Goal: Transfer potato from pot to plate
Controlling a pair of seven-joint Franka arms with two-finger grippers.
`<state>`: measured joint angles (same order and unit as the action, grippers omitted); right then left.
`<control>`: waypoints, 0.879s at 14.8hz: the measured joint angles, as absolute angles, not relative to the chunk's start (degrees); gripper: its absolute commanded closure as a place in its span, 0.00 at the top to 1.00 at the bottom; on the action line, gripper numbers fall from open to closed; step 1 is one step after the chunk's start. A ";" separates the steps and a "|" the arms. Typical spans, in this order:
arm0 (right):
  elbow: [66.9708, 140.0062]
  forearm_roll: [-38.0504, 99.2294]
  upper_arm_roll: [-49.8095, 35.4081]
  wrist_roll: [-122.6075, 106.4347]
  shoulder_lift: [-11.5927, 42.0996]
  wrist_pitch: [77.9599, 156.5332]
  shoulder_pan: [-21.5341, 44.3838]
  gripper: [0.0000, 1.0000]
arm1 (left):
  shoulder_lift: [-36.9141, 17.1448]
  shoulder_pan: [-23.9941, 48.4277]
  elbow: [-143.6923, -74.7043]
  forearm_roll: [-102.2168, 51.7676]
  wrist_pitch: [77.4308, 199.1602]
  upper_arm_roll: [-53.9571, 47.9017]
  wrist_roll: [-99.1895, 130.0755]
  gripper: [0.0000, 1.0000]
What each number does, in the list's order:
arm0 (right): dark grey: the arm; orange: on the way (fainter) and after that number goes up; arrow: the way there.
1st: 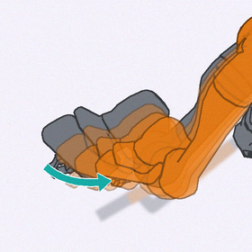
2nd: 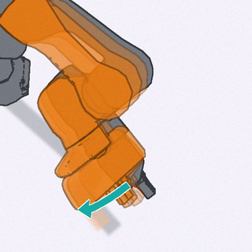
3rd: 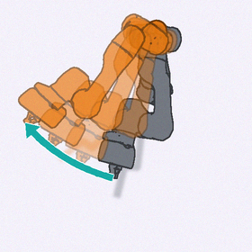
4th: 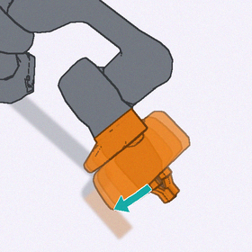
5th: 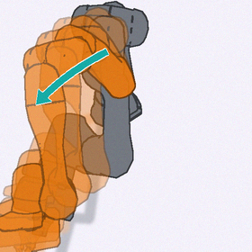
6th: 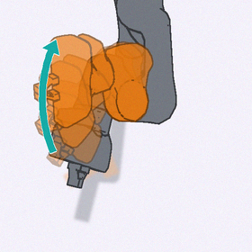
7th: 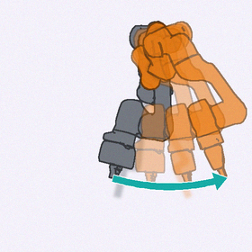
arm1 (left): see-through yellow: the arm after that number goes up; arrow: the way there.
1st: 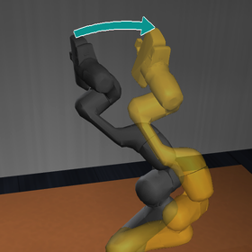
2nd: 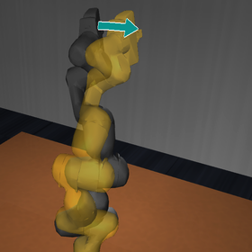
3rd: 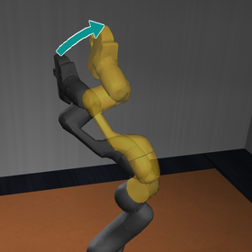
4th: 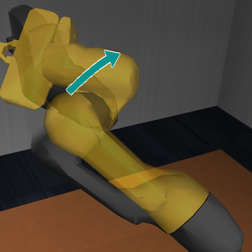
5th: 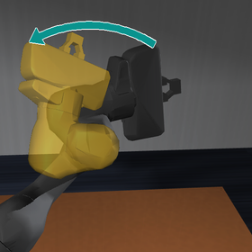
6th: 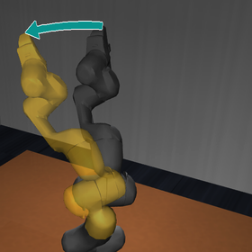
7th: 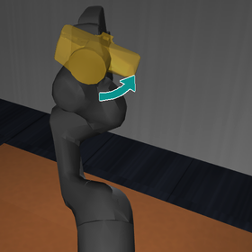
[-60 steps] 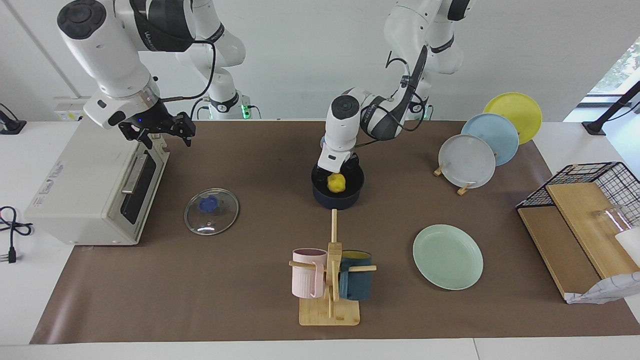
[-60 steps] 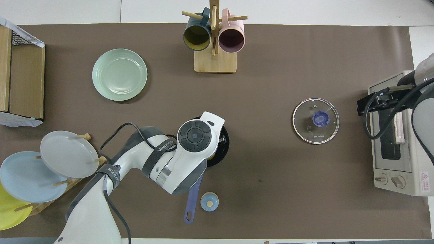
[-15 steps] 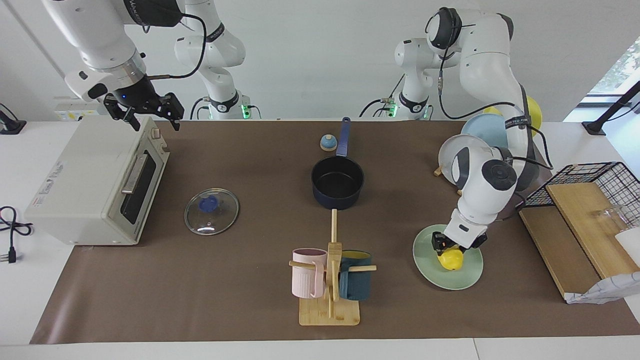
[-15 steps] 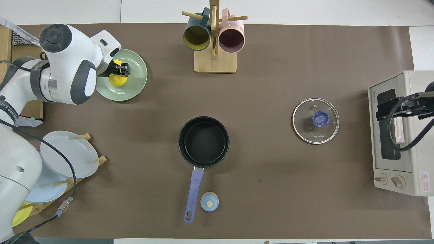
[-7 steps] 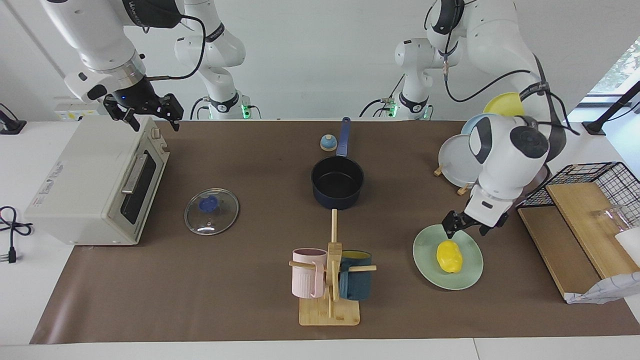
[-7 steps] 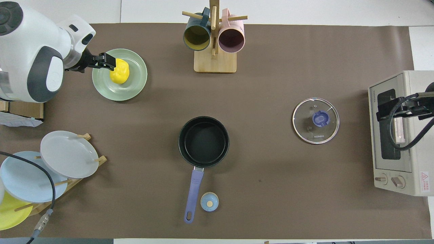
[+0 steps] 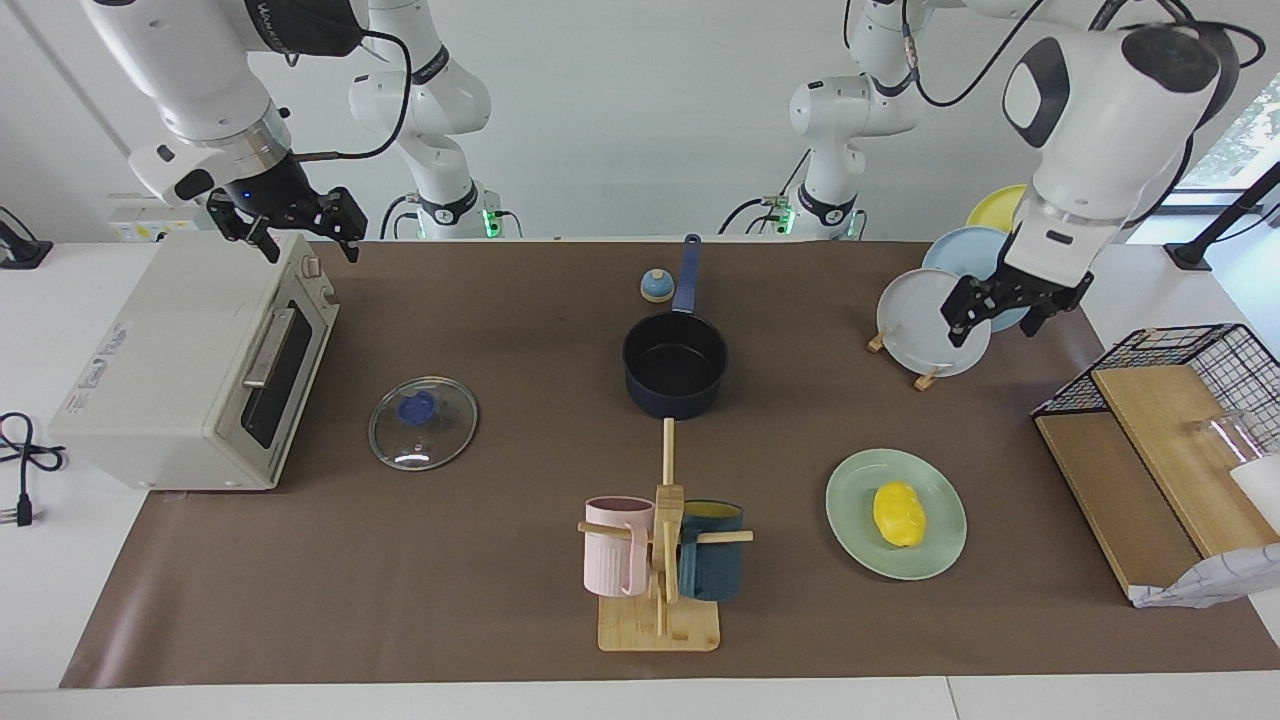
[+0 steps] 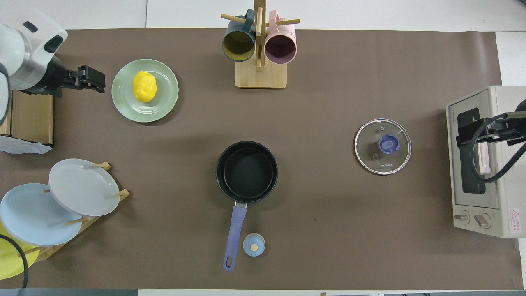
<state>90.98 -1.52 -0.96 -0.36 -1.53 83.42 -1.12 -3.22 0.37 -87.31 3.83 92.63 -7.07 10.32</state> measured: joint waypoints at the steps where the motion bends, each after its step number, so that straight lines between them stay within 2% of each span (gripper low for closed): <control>1: 90.98 -1.52 -0.96 -0.36 -1.53 83.42 -1.12 1.00 | -1.79 0.36 -87.45 3.82 90.22 -7.07 10.08 1.00; 3: 90.98 -1.52 -0.96 -0.36 -1.53 83.42 -1.12 1.00 | -0.07 0.39 -88.22 3.75 86.66 -7.23 9.35 1.00; 9: 90.98 -1.52 -1.06 -0.36 -1.53 83.42 -1.11 1.00 | 0.75 0.67 -91.53 1.82 86.66 -7.28 8.97 1.00; 13: 90.98 -1.51 -1.18 -0.36 -1.53 83.42 -1.10 1.00 | 1.05 5.23 -90.64 1.08 86.99 -2.25 8.72 1.00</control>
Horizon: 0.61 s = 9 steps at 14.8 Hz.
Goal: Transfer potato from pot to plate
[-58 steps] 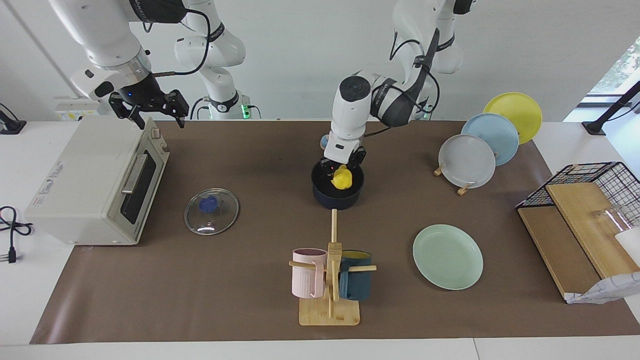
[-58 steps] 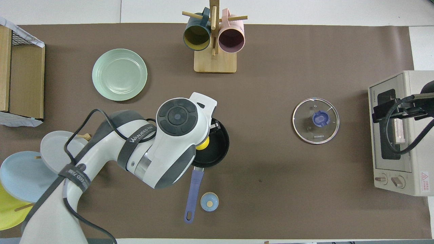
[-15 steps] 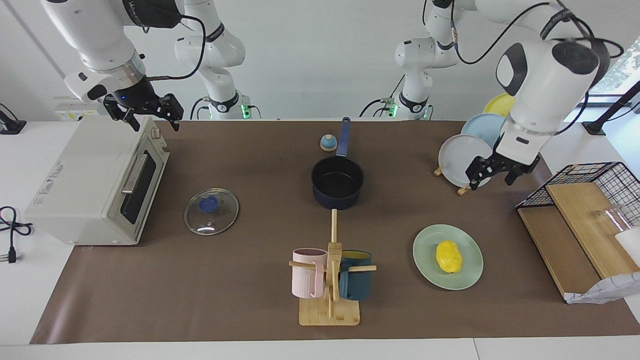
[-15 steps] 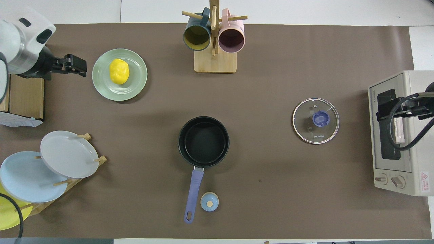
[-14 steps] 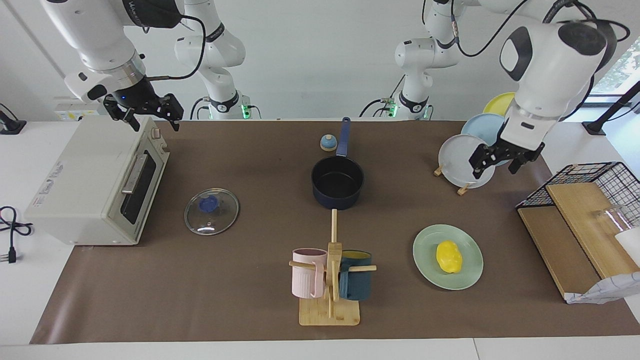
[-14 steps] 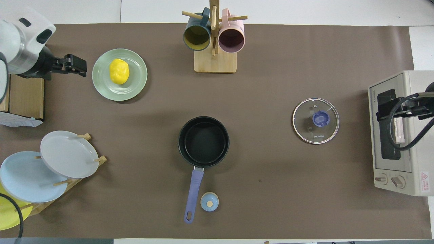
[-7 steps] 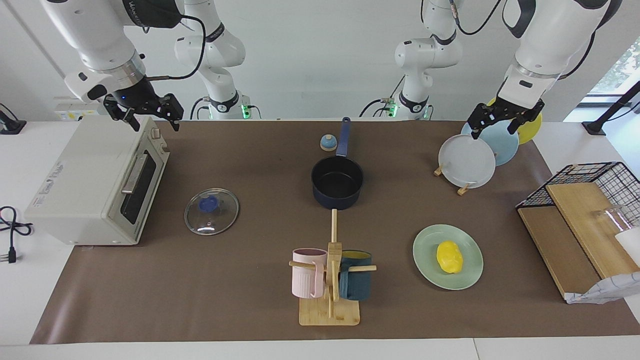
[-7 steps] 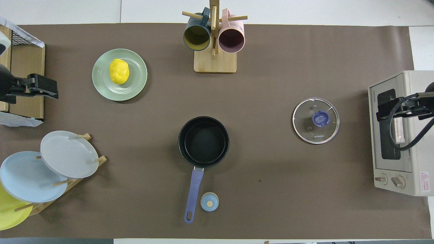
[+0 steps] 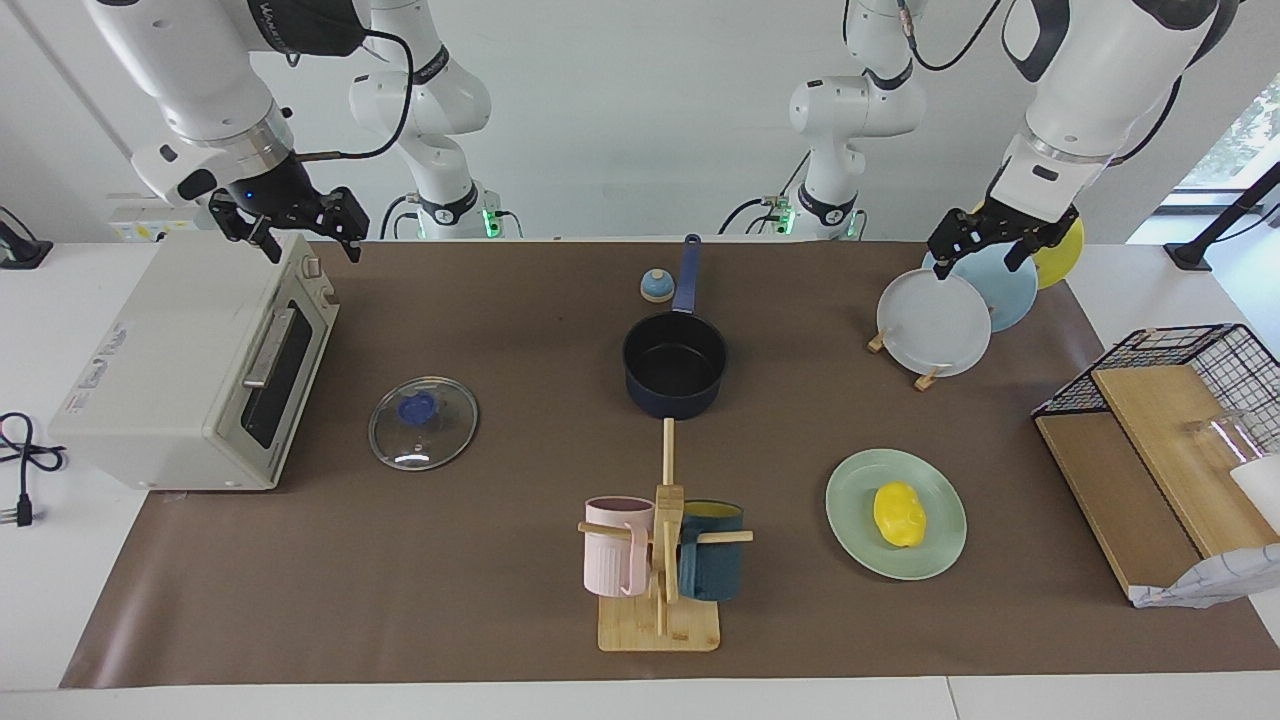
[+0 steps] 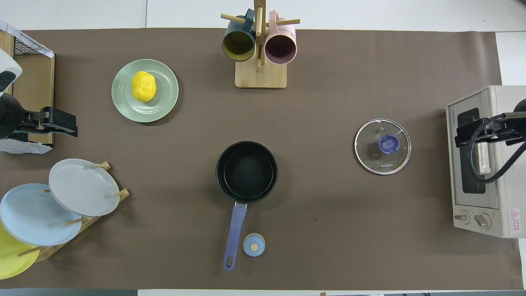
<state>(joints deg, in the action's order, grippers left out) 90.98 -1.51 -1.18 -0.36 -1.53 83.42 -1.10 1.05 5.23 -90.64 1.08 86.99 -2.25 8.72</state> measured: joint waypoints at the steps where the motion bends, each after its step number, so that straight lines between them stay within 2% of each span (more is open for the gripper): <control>1: 90.98 -1.51 -1.18 -0.36 -1.53 83.42 -1.10 1.00 | 1.06 5.67 -90.15 0.14 86.94 -1.75 8.70 1.00; 7: 90.98 -1.51 -1.23 -0.36 -1.53 83.42 -1.09 1.00 | 1.11 5.75 -89.79 -1.80 88.09 -1.43 7.14 1.00; 9: 90.97 -1.51 -1.27 -0.36 -1.55 83.42 -1.09 1.00 | 2.47 5.66 -91.64 -1.80 88.13 -1.19 5.15 1.00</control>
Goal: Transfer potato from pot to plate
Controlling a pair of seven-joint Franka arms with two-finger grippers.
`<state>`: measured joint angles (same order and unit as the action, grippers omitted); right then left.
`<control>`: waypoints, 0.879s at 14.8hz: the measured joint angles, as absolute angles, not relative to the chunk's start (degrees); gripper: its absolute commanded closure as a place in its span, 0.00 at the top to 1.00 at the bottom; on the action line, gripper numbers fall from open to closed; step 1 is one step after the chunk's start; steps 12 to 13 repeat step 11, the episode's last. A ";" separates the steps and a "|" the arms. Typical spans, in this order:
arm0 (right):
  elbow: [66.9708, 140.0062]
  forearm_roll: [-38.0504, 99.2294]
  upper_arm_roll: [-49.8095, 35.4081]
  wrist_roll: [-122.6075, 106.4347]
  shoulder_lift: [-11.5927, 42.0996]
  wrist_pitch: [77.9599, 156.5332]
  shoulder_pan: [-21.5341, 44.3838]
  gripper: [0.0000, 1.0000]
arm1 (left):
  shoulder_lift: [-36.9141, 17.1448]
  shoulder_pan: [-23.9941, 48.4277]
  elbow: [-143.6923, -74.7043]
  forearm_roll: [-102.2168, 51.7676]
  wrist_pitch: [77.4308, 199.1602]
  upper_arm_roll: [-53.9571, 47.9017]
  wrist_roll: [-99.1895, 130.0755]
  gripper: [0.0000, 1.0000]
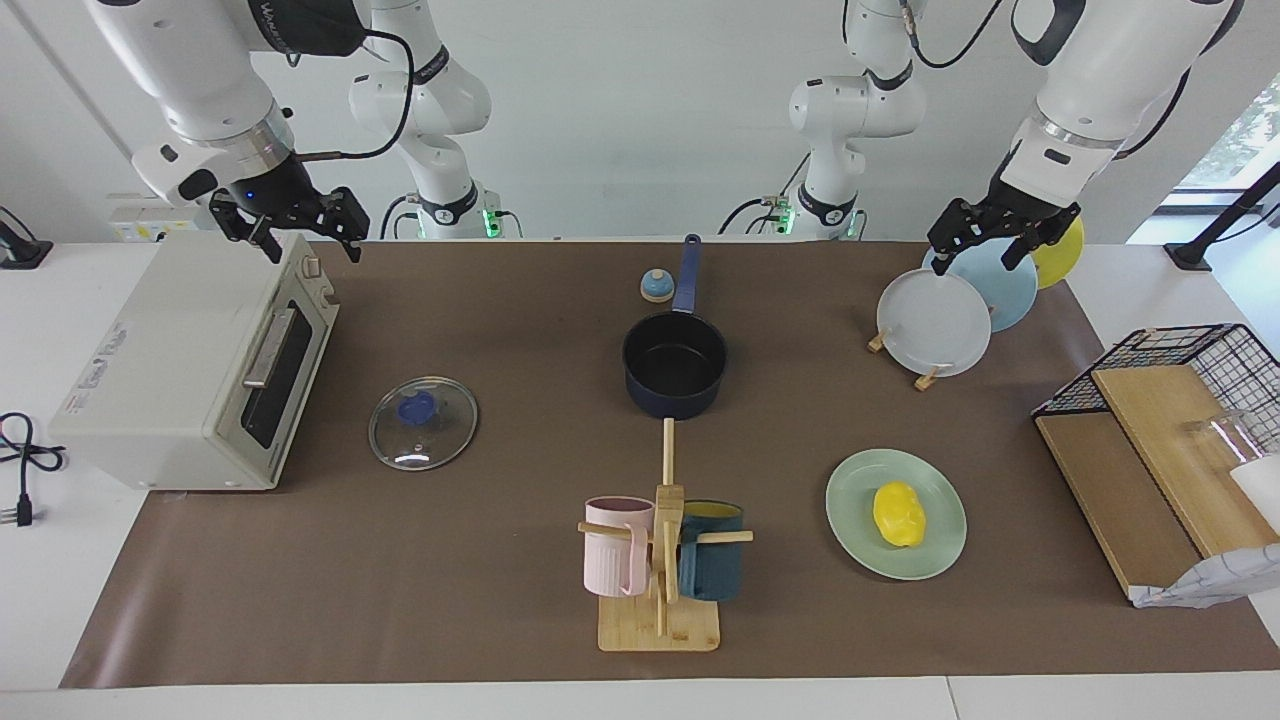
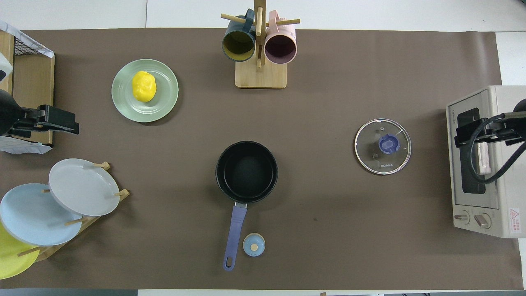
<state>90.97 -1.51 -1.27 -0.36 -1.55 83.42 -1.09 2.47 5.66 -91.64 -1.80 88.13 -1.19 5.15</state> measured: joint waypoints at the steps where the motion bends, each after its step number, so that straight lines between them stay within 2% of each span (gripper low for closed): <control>1: 90.97 -1.51 -1.29 -0.36 -1.56 83.42 -1.09 1.00 | 3.49 5.62 -92.78 -1.80 88.24 -0.97 4.75 1.00; 13: 90.97 -1.51 -1.31 -0.36 -1.56 83.42 -1.09 1.00 | 4.26 5.69 -91.70 -1.80 84.82 -0.93 4.17 1.00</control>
